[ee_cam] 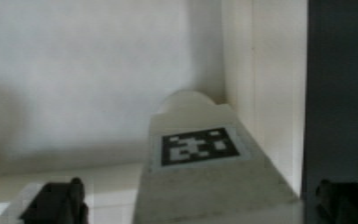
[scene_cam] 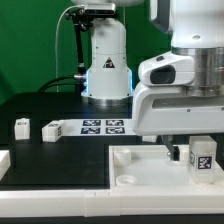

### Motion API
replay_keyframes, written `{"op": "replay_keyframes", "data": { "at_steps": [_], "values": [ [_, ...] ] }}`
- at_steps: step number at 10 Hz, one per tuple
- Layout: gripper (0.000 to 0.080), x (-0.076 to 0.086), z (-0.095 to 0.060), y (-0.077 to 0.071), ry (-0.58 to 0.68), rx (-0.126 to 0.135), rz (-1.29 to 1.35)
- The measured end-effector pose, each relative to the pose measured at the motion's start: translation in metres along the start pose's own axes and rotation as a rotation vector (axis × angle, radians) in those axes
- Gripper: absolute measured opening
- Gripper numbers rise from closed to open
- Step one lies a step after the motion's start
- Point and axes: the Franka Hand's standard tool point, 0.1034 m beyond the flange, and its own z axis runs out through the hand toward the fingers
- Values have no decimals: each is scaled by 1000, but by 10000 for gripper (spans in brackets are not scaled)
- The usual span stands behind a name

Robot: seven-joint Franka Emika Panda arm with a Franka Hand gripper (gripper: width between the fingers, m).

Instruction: Assemble one leg

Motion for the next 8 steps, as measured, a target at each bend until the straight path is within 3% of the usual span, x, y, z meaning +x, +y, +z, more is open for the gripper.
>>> {"op": "replay_keyframes", "data": {
  "at_steps": [2,4,5,6,8],
  "values": [
    [649,0,0,0,0,1,30],
    [405,0,0,0,0,1,61],
    [405,0,0,-1,-1,3,148],
    [288,0,0,-1,-1,4,232],
    [288,0,1,0,-3,9,466]
  ]
}}
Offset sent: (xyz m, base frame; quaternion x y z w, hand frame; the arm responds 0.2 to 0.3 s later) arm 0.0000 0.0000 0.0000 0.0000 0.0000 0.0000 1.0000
